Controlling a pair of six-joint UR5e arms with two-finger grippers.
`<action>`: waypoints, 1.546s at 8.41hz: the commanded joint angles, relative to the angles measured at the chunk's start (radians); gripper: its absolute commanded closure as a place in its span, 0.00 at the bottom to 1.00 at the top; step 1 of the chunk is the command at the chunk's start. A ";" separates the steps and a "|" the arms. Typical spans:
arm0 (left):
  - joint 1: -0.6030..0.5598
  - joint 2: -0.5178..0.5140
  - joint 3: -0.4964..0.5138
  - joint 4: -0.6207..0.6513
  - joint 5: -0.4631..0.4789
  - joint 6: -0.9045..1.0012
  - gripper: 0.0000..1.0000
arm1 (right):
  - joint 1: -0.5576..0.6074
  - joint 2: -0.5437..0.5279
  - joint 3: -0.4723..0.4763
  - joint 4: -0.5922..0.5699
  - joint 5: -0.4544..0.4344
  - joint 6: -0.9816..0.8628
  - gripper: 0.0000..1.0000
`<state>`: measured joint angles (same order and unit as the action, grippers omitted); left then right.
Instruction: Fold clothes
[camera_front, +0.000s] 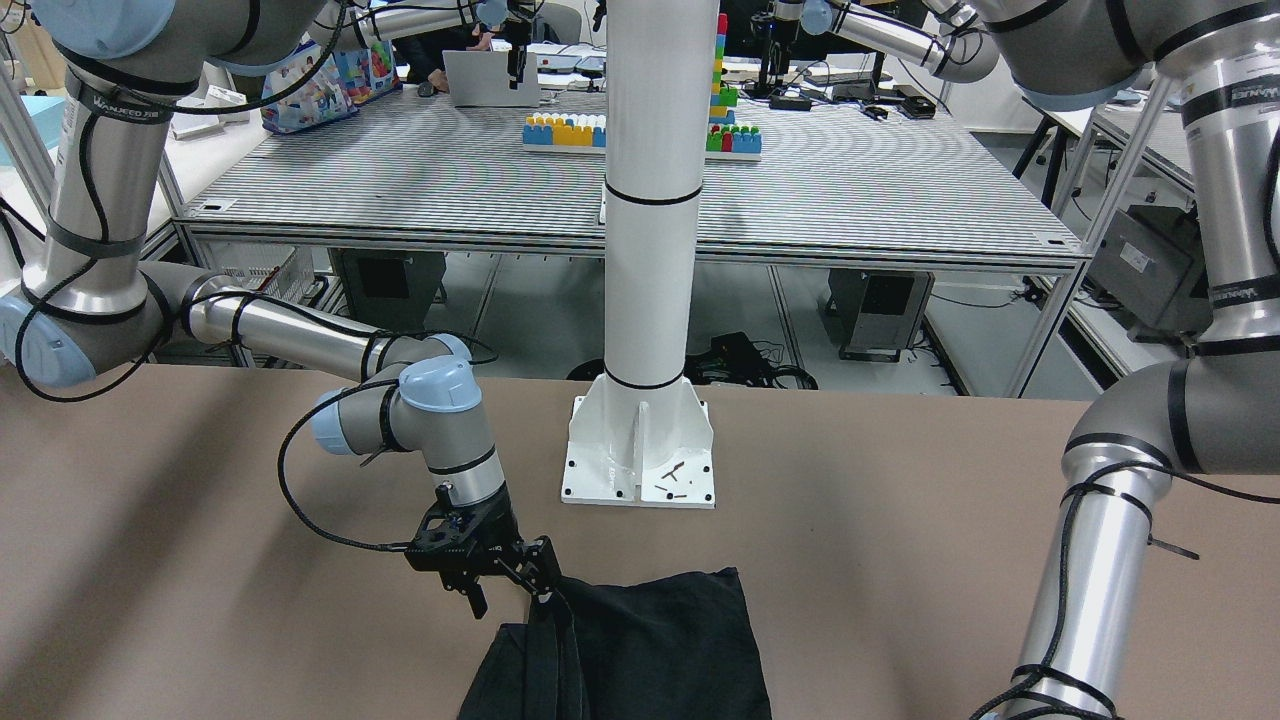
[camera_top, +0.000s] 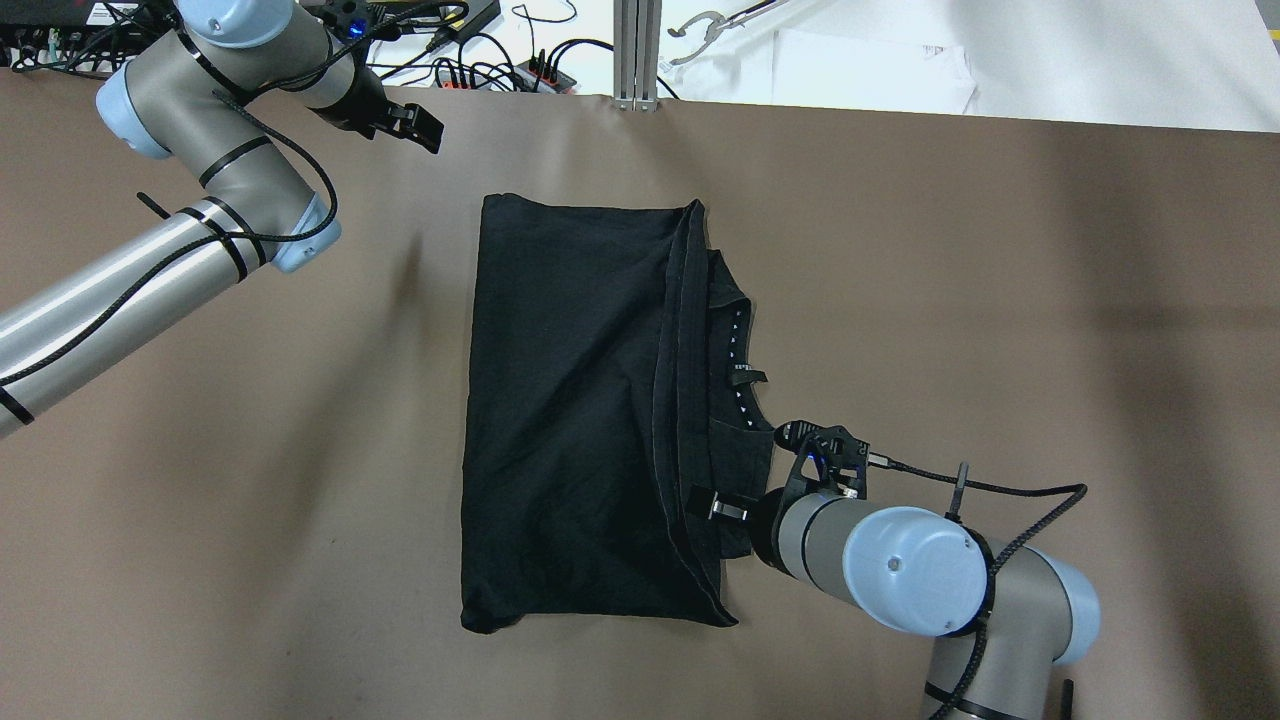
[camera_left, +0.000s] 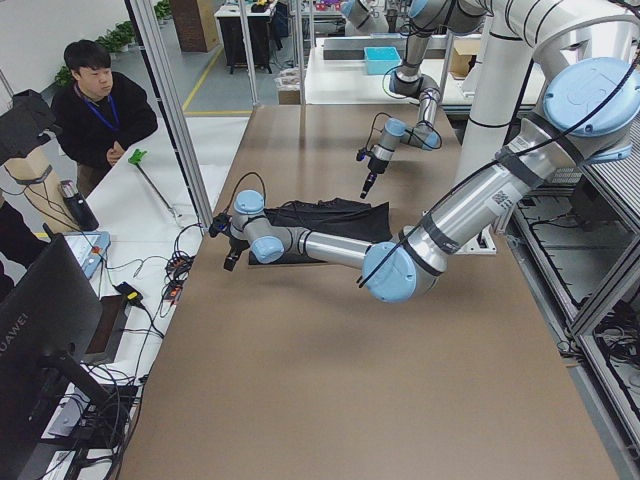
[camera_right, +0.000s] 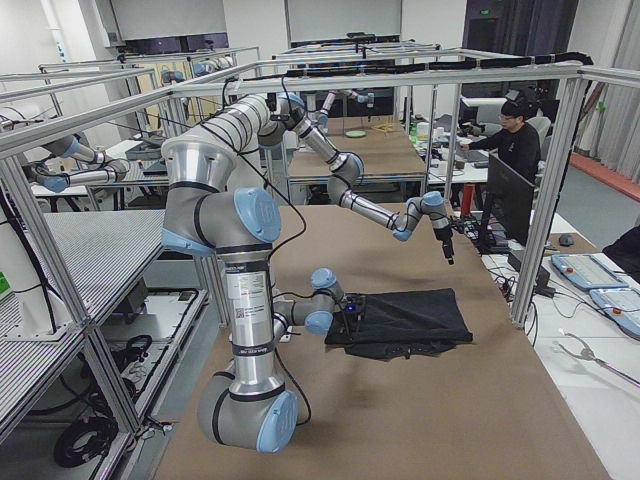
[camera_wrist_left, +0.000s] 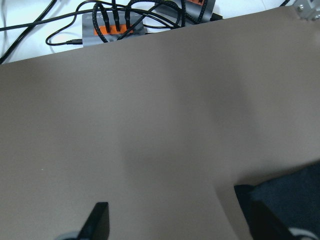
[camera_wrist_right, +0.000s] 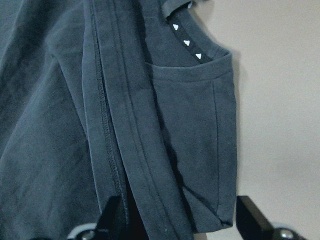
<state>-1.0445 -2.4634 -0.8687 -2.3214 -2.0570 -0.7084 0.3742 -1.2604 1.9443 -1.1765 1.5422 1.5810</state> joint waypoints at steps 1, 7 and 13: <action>0.001 0.006 -0.001 -0.001 0.001 0.000 0.00 | -0.021 0.116 -0.008 -0.223 0.009 -0.178 0.06; 0.008 0.012 -0.001 -0.001 0.001 -0.002 0.00 | -0.024 0.165 -0.130 -0.236 0.001 -0.380 0.31; 0.009 0.011 0.000 -0.001 0.015 -0.002 0.00 | -0.032 0.159 -0.127 -0.236 -0.013 -0.377 0.68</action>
<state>-1.0357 -2.4520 -0.8688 -2.3230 -2.0445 -0.7102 0.3422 -1.0987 1.8158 -1.4134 1.5397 1.2048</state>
